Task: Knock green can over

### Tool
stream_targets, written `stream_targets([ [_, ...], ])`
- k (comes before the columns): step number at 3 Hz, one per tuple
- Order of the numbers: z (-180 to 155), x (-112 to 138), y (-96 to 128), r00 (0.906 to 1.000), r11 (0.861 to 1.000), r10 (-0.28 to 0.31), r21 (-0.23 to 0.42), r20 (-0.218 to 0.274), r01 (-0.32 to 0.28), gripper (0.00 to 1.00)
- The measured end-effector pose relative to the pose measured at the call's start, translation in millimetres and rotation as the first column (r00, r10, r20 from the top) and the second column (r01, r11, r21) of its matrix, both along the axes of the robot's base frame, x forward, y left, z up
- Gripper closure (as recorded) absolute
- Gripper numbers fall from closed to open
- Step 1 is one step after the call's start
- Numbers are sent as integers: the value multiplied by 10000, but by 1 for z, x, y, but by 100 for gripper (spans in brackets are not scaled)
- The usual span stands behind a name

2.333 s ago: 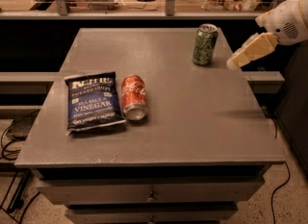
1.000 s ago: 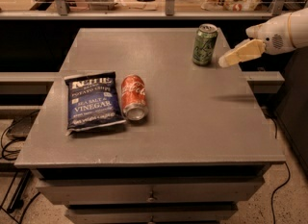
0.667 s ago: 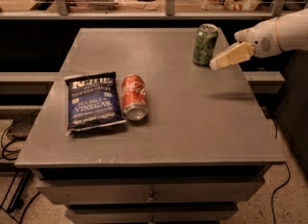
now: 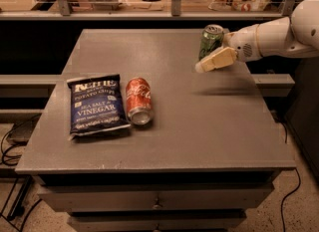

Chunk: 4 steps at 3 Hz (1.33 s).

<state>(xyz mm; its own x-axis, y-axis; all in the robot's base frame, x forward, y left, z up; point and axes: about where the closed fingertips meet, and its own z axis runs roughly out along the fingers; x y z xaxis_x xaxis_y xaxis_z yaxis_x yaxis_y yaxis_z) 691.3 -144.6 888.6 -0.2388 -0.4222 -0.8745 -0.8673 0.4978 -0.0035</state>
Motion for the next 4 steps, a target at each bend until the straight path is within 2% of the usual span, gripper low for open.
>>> stream_targets([
  [1, 1, 18, 10, 9991, 9997, -135, 205, 412, 126, 0],
  [2, 8, 45, 10, 9946, 9970, -613, 514, 837, 572, 21],
  [3, 13, 56, 12, 9913, 9949, -806, 683, 1038, 737, 44],
  [4, 18, 54, 22, 9902, 9973, -601, 483, 1259, 544, 68],
])
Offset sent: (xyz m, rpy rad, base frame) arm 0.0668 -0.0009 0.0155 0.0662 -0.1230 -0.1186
